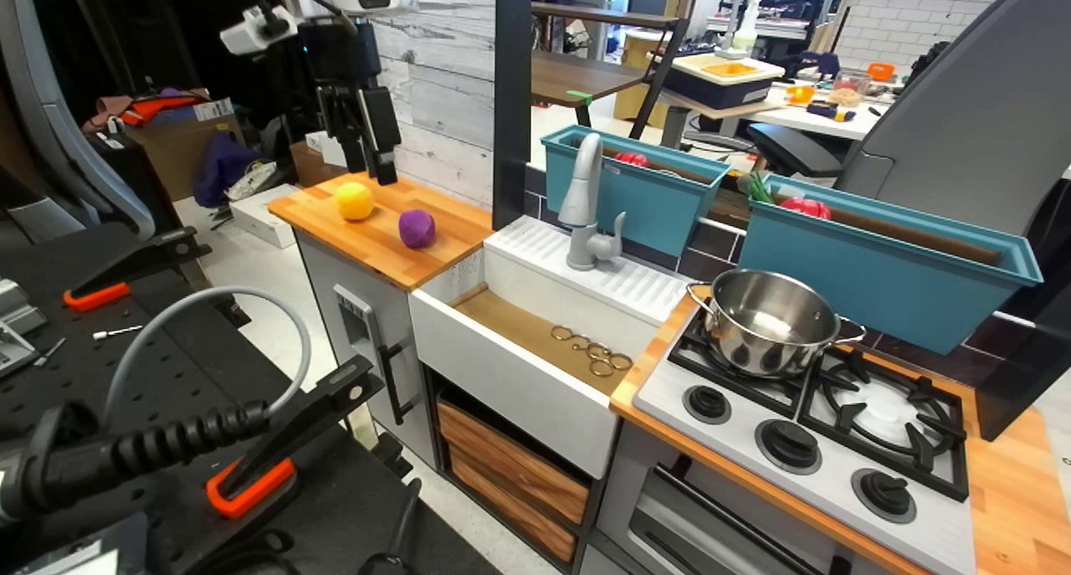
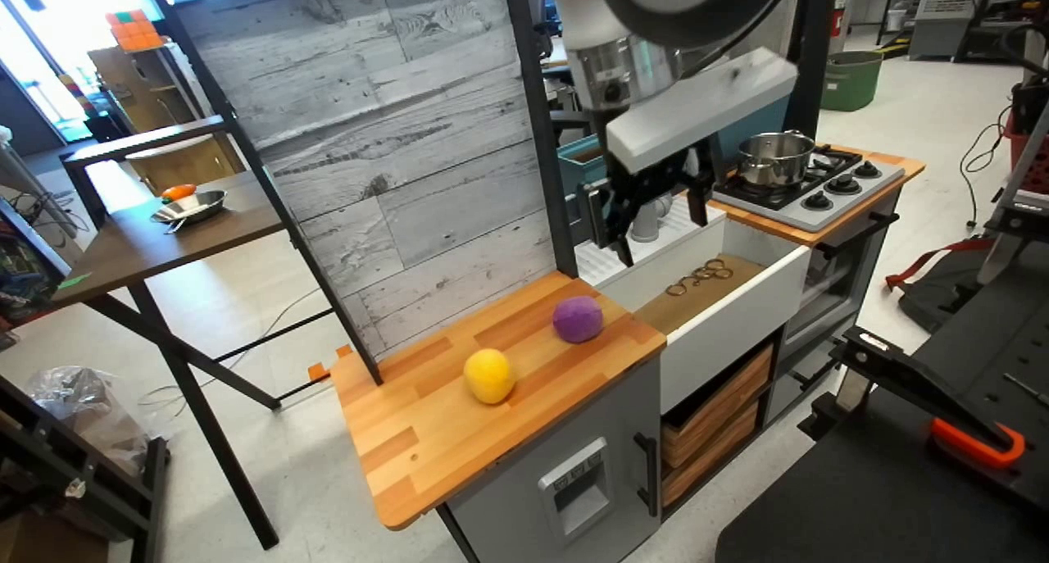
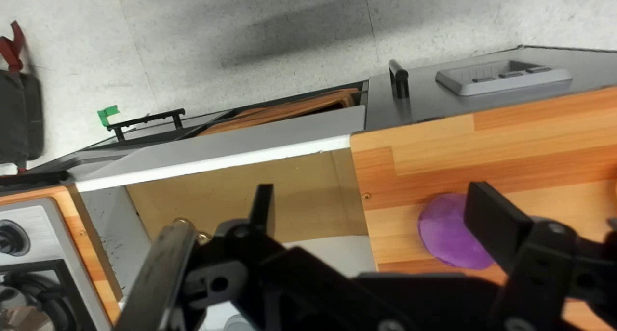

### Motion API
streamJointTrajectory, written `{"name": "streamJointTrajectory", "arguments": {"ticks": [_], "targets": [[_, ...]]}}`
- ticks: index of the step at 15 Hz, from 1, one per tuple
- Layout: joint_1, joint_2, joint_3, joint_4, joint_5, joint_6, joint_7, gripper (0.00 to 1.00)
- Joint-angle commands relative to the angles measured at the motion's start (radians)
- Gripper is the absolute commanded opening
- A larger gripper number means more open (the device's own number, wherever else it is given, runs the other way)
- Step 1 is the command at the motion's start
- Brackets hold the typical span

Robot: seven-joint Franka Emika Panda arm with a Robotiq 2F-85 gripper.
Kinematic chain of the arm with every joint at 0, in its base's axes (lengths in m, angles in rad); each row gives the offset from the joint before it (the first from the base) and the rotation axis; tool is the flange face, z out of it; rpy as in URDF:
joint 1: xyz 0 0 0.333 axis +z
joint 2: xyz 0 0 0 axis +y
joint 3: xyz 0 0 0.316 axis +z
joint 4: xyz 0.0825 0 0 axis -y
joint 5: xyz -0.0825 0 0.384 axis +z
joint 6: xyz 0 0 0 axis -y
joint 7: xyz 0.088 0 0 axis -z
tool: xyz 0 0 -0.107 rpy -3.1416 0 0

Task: Put the purple plushy in the sink

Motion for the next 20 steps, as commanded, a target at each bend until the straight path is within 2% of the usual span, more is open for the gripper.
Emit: {"name": "streamJointTrajectory", "arguments": {"ticks": [1,7,16,17,18,20], "targets": [[0.081,0.182,-0.053,0.207,0.009,0.004,0.078,1.00],[0.110,0.378,-0.061,0.442,0.107,-0.004,0.180,1.00],[0.136,0.567,-0.081,0.669,0.126,-0.045,0.219,1.00],[0.139,0.580,-0.081,0.685,0.128,-0.056,0.220,0.75],[0.143,0.592,-0.085,0.701,0.126,-0.062,0.224,0.74],[0.144,0.606,-0.088,0.726,0.125,-0.088,0.228,0.58]]}}
